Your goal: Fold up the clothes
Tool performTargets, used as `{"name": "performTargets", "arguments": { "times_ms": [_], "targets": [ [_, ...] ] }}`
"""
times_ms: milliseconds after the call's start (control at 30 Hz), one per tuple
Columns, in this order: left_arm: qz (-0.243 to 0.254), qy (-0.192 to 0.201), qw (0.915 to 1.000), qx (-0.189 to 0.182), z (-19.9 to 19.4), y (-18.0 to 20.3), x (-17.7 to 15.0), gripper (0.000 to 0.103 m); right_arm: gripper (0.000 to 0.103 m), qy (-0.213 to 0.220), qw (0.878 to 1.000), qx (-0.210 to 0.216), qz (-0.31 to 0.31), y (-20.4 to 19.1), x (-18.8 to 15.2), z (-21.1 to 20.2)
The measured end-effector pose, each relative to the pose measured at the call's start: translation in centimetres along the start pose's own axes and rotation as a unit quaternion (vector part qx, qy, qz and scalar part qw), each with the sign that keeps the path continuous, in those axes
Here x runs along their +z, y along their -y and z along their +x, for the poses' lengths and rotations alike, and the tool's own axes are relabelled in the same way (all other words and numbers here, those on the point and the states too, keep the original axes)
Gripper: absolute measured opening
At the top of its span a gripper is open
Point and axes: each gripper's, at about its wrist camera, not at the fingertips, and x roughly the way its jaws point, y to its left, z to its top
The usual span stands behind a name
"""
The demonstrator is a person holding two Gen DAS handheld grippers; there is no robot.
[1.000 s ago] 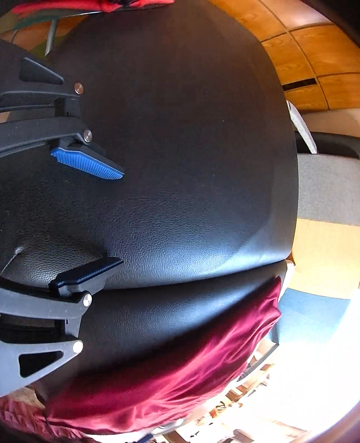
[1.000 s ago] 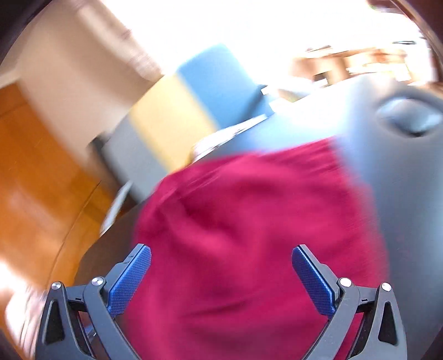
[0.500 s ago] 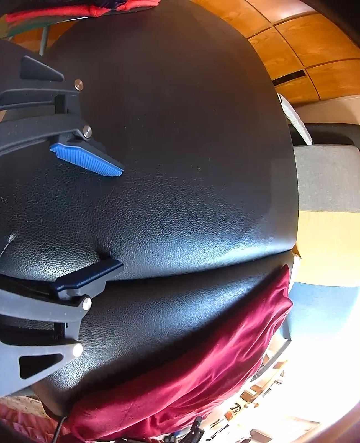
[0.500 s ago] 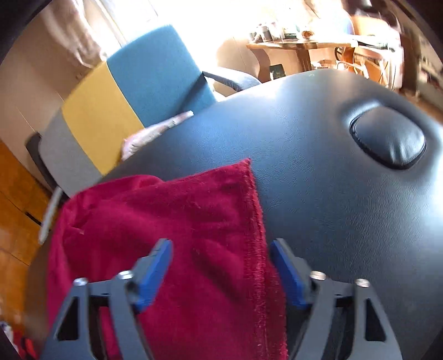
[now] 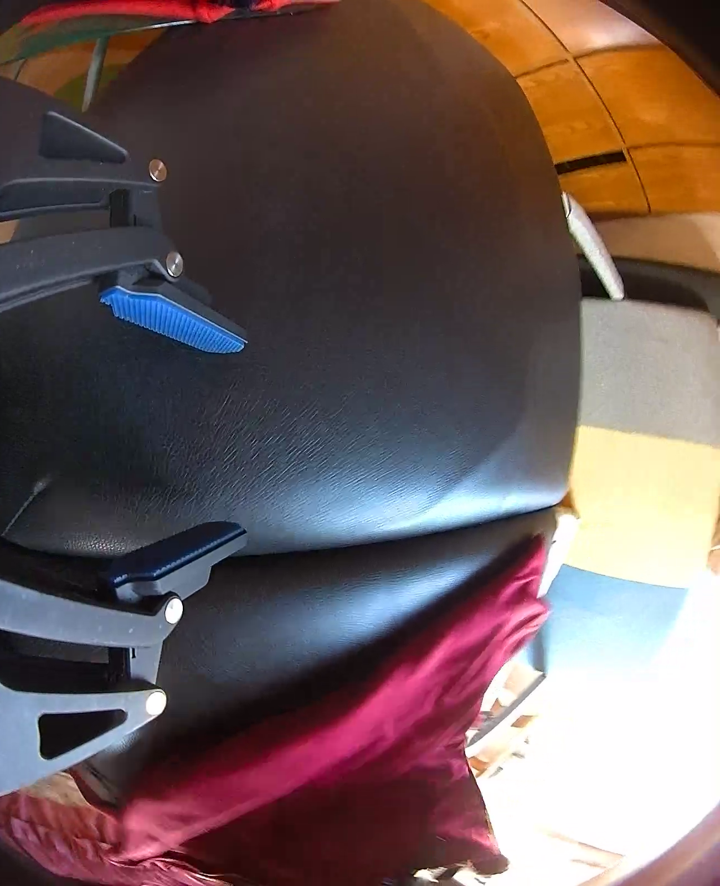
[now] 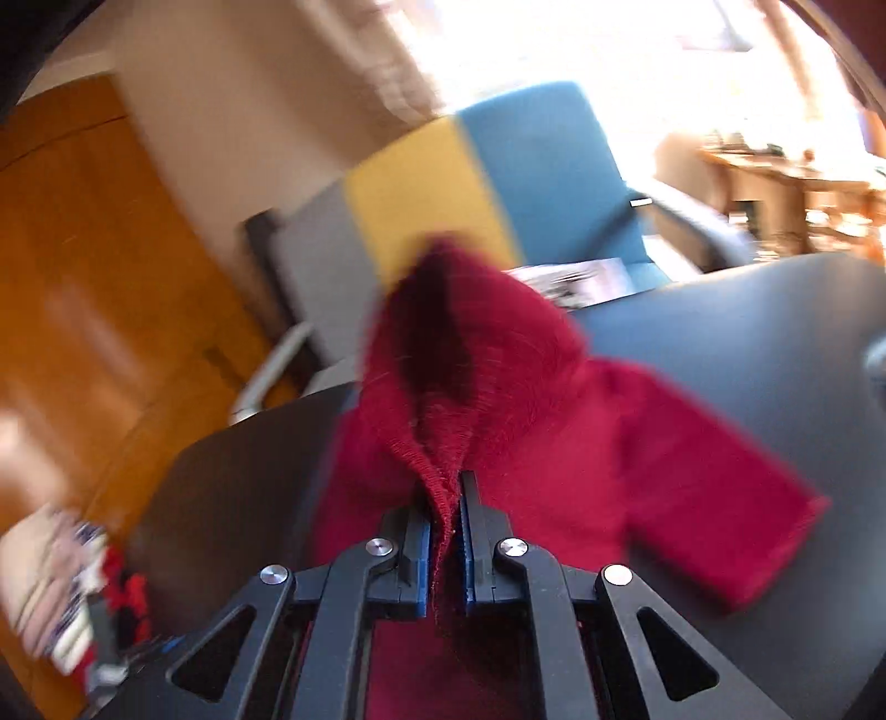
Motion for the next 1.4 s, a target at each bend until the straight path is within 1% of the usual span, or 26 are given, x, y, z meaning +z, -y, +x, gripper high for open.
{"name": "performTargets", "arguments": {
  "times_ms": [67,133,200,300,333,367,400,433,467,500,567,633,733,767,833,900,933,1067,1133,1167,1200,1233,1267,1300,1367,1400],
  "targets": [
    [-0.006,0.022,0.9997,-0.006,-1.5,-0.7,0.5,0.065,0.009,-0.033,0.997,0.076,-0.014,-5.3,-3.0,2.2],
    [-0.017,0.039,0.9988,-0.023,-3.1,-1.5,1.1,0.065,0.009,-0.069,0.989,0.128,-0.02,-9.1,-5.8,4.3],
    [-0.032,0.051,0.9971,-0.045,-4.4,-2.3,1.7,0.065,0.009,-0.109,0.979,0.171,-0.037,-13.4,-8.9,6.4],
    [-0.052,0.07,0.9934,-0.074,-6.1,-3.3,2.6,0.065,0.009,-0.158,0.966,0.197,-0.059,-16.7,-12.3,8.5],
    [-0.052,0.073,0.9924,-0.083,-6.3,-3.4,3.1,0.065,0.01,-0.174,0.961,0.203,-0.072,-17.6,-13.3,8.6],
    [-0.05,0.074,0.9919,-0.091,-6.3,-3.2,3.5,0.065,0.015,-0.191,0.956,0.208,-0.085,-18.5,-14.3,8.7],
    [-0.045,0.074,0.9917,-0.095,-6.2,-3.0,3.8,0.065,0.017,-0.202,0.952,0.209,-0.092,-18.7,-15.2,8.6],
    [-0.039,0.073,0.9919,-0.096,-6.0,-2.7,4.2,0.065,0.025,-0.213,0.949,0.209,-0.099,-18.8,-16.0,8.4],
    [-0.029,0.072,0.9924,-0.095,-5.7,-2.3,4.5,0.065,0.028,-0.215,0.948,0.212,-0.1,-18.7,-16.2,8.0],
    [-0.017,0.071,0.993,-0.093,-5.3,-1.8,4.8,0.065,0.034,-0.217,0.947,0.214,-0.1,-18.5,-16.5,7.4],
    [0.01,0.065,0.9939,-0.089,-4.6,-0.8,5.3,0.065,0.046,-0.214,0.946,0.222,-0.094,-17.4,-16.4,6.1],
    [0.043,0.057,0.9934,-0.091,-3.7,0.1,5.8,0.065,0.05,-0.203,0.95,0.222,-0.081,-15.5,-16.1,4.4],
    [0.078,0.042,0.9923,-0.087,-2.0,1.1,6.4,0.065,0.051,-0.169,0.965,0.193,-0.06,-12.4,-15.5,1.2],
    [0.083,0.035,0.9916,-0.093,-1.4,1.3,6.6,0.065,0.051,-0.159,0.969,0.18,-0.052,-10.8,-14.0,1.2],
    [0.095,0.023,0.9893,-0.108,-0.4,1.9,6.8,0.065,0.051,-0.135,0.98,0.142,-0.037,-8.0,-13.3,-0.5],
    [0.111,0.012,0.9871,-0.115,0.9,2.9,7.1,0.065,0.051,-0.12,0.986,0.111,-0.016,-5.5,-12.5,-1.6],
    [0.12,0.006,0.9857,-0.119,1.5,3.5,7.2,0.065,0.051,-0.115,0.989,0.096,-0.004,-4.3,-11.0,-2.4],
    [0.144,-0.026,0.9791,-0.142,4.2,5.8,7.8,0.065,0.051,-0.096,0.993,0.056,0.039,0.3,-9.4,-3.8],
    [0.154,-0.046,0.9768,-0.141,5.7,7.1,8.0,0.064,0.051,-0.093,0.993,0.04,0.061,2.2,-9.2,-4.0],
    [0.161,-0.056,0.9753,-0.141,6.3,7.7,7.9,0.061,0.051,-0.093,0.992,0.032,0.075,2.7,-9.4,-3.6],
    [0.167,-0.066,0.9734,-0.142,6.9,8.4,7.7,0.044,0.051,-0.091,0.992,0.028,0.088,3.5,-9.4,-3.3],
    [0.17,-0.072,0.9717,-0.148,7.3,8.9,7.6,0.022,0.051,-0.088,0.991,0.024,0.101,4.4,-9.4,-2.9],
    [0.169,-0.072,0.9701,-0.159,7.3,9.2,7.6,0.018,0.048,-0.086,0.99,0.021,0.114,5.2,-9.4,-2.5],
    [0.171,-0.071,0.9695,-0.161,7.3,9.5,7.7,0.017,0.044,-0.083,0.988,0.017,0.127,6.0,-9.4,-2.1],
    [0.185,-0.061,0.9709,-0.139,7.0,10.2,8.1,0.013,0.04,-0.074,0.988,0.02,0.136,6.5,-9.4,-1.9],
    [0.186,-0.054,0.9725,-0.13,6.7,10.2,8.4,0.011,0.039,-0.071,0.988,0.02,0.138,6.6,-9.3,-2.0]
  ]
}}
